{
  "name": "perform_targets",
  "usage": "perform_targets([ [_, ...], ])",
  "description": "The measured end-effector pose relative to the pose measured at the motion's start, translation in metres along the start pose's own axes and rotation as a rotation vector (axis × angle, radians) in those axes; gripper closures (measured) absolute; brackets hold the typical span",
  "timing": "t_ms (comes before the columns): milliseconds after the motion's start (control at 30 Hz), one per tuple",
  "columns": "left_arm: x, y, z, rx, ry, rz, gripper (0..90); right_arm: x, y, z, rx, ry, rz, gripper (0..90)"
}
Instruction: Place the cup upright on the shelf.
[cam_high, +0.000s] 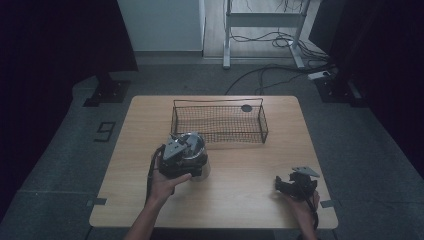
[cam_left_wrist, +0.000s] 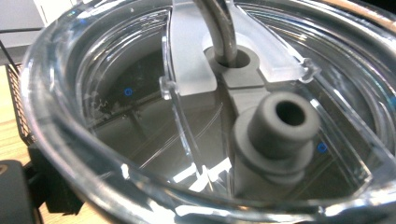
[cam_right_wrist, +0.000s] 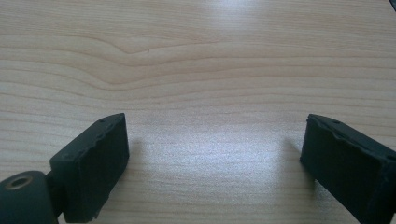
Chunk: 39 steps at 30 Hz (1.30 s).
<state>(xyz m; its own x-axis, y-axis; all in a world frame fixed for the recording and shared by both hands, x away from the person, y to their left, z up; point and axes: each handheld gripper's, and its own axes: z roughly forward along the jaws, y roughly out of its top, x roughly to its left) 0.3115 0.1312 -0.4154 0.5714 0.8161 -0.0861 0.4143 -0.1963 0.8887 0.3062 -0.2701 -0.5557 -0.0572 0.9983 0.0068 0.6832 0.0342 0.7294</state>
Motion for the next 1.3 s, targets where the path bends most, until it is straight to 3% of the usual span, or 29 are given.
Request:
perform_targets([
  [1300,0.029,0.033,0.0,-0.01,0.068,-0.012,3.7,0.0,0.0,0.0,-0.003,-0.003,0.003,8.4],
])
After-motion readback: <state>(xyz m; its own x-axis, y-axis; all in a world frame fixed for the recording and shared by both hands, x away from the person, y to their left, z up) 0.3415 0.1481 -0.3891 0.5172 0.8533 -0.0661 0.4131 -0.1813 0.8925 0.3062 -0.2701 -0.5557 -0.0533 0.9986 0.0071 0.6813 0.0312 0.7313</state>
